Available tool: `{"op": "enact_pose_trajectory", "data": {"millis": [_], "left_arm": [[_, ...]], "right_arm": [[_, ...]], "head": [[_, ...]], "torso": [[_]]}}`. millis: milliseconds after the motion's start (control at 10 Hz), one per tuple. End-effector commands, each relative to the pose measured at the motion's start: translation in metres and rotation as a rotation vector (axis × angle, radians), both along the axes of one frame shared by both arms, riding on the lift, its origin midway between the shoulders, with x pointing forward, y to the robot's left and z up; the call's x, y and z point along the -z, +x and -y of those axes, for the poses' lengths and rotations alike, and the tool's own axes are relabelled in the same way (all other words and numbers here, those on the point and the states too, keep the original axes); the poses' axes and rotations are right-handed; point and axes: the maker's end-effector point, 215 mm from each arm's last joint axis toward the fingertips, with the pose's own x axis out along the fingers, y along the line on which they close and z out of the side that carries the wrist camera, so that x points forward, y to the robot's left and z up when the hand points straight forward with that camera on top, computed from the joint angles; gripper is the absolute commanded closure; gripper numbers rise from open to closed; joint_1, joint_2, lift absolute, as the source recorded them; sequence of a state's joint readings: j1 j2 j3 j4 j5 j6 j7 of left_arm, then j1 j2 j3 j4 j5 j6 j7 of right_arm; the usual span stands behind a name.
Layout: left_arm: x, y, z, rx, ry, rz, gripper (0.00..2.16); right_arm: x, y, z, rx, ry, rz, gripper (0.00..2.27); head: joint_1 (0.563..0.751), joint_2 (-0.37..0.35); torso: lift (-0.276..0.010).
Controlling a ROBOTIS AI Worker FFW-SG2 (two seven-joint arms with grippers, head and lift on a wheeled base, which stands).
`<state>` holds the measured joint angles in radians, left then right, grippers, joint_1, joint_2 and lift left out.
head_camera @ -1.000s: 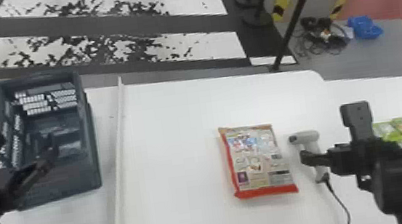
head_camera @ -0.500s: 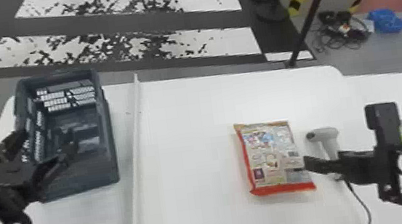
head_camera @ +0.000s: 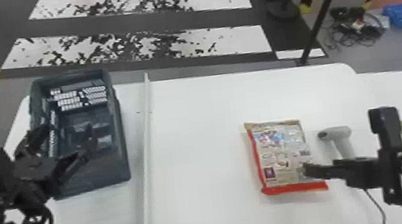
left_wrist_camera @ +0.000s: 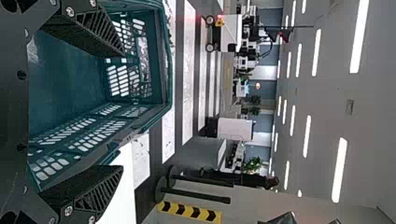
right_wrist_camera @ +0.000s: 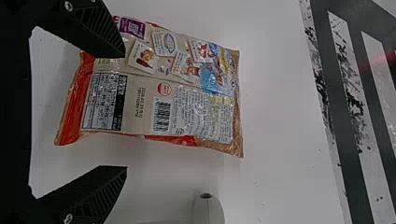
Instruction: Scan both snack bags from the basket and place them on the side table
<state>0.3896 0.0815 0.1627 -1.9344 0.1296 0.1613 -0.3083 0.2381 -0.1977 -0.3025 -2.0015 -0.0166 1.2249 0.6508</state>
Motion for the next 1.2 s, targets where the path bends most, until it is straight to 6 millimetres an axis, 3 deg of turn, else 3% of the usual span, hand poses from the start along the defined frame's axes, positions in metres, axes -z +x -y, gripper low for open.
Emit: {"op": "enact_pose_trajectory", "data": {"millis": [0, 200, 300, 400, 500, 600, 900, 1100], "left_arm": [[0.002, 0.000, 0.000, 0.002, 0.002, -0.004, 0.15], [0.002, 0.000, -0.001, 0.001, 0.004, -0.004, 0.15], [0.003, -0.001, -0.001, 0.001, 0.004, -0.007, 0.15], [0.003, -0.001, -0.001, 0.001, 0.004, -0.007, 0.15], [0.003, -0.001, -0.001, 0.001, 0.004, -0.007, 0.15], [0.003, -0.001, -0.001, 0.001, 0.004, -0.007, 0.15], [0.004, -0.002, -0.004, -0.002, 0.007, -0.009, 0.15], [0.006, -0.004, -0.006, -0.005, 0.009, -0.012, 0.15]], "right_arm": [[0.011, 0.007, -0.009, -0.011, 0.069, -0.017, 0.08], [0.024, 0.012, -0.015, -0.020, 0.086, -0.048, 0.08], [0.030, 0.010, -0.014, -0.023, 0.083, -0.064, 0.29], [0.033, 0.008, -0.014, -0.037, 0.080, -0.074, 0.75], [0.035, 0.007, -0.013, -0.052, 0.062, -0.078, 1.85], [0.036, 0.005, -0.013, -0.057, 0.059, -0.081, 2.25], [0.017, -0.001, -0.028, -0.043, 0.223, -0.081, 2.25], [-0.004, -0.002, -0.027, 0.002, 0.332, -0.073, 2.25]], "head": [[0.695, -0.075], [0.695, -0.058], [0.695, -0.053], [0.695, -0.052], [0.695, -0.051], [0.695, -0.050], [0.695, -0.040], [0.695, -0.031]], "torso": [[-0.075], [-0.075], [-0.075], [-0.075], [-0.075], [-0.075], [-0.075], [-0.075]]}}
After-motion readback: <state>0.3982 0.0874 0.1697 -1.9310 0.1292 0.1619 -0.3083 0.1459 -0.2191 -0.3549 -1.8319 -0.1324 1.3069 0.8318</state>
